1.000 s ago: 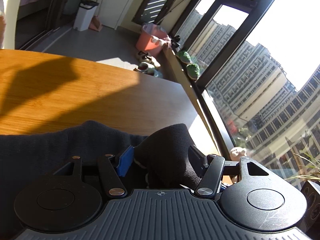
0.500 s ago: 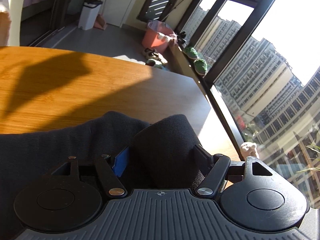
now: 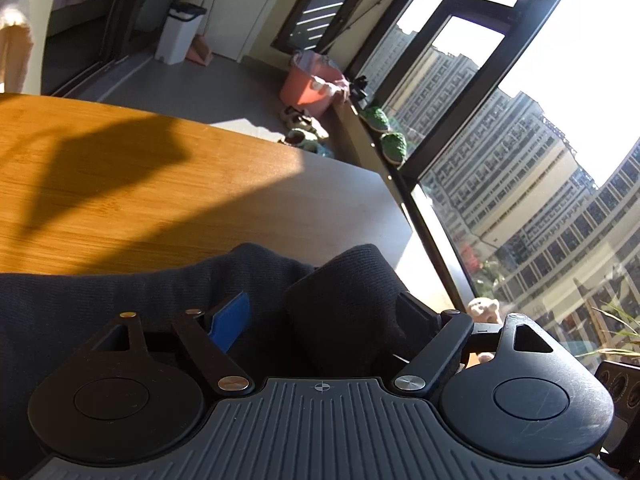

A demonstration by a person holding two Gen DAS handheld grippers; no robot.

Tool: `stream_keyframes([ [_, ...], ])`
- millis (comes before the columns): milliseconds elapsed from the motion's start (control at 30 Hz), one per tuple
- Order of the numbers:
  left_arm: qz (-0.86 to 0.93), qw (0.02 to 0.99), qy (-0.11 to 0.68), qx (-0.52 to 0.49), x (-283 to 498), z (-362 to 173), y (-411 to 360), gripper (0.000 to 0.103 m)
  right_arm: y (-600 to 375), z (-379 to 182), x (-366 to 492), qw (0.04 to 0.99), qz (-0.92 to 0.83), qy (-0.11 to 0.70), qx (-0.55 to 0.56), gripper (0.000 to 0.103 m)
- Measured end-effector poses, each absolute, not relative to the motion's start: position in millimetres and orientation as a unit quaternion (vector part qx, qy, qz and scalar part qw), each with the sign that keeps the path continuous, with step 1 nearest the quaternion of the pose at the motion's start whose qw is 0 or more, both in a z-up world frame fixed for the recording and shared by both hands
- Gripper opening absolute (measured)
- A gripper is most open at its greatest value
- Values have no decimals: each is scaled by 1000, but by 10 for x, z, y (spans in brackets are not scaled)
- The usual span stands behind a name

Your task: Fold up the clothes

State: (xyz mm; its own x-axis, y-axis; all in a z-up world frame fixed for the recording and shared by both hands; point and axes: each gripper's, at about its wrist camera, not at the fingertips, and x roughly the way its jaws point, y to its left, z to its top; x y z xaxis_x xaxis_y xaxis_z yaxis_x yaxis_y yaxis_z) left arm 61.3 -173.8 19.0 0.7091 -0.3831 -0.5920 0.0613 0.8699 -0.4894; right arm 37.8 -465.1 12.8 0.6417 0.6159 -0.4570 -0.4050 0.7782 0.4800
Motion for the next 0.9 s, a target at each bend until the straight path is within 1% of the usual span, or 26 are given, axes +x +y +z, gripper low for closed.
stream_keyframes([
  [67, -134, 895, 359, -229, 599, 214, -1767, 92, -4695, 189, 330, 901, 272, 302, 149, 39],
  [100, -141, 892, 360, -233, 597, 220, -1788, 92, -4657, 214, 304, 912, 258, 296, 118, 39],
  [233, -163, 886, 362, -238, 618, 247, -1925, 92, -4297, 239, 131, 943, 216, 249, -51, 42],
  [300, -158, 891, 363, -220, 644, 261, -2029, 92, -4077, 233, 43, 945, 208, 226, -111, 46],
  [400, -138, 902, 367, -183, 673, 258, -2154, 89, -3861, 196, -38, 945, 198, 200, -168, 47],
  [433, -125, 908, 366, -160, 682, 255, -2203, 89, -3834, 185, -53, 944, 199, 196, -175, 48],
  [500, -105, 920, 358, -124, 678, 246, -2244, 91, -3849, 184, -56, 944, 207, 195, -170, 52],
  [533, -96, 924, 354, -109, 675, 239, -2255, 94, -3912, 206, -42, 943, 220, 200, -150, 55],
  [567, -94, 924, 354, -106, 672, 226, -2240, 94, -3976, 229, -28, 942, 232, 205, -131, 62],
  [600, -92, 925, 354, -103, 669, 213, -2224, 95, -4039, 251, -14, 940, 244, 210, -110, 65],
  [667, -91, 924, 355, -109, 666, 197, -2187, 96, -4204, 309, 29, 936, 266, 224, -59, 66],
  [867, -86, 929, 348, -96, 624, 208, -2190, 99, -4424, 362, 150, 924, 288, 251, 31, 70],
  [900, -84, 930, 346, -92, 617, 202, -2174, 99, -4441, 374, 151, 923, 292, 249, 39, 73],
])
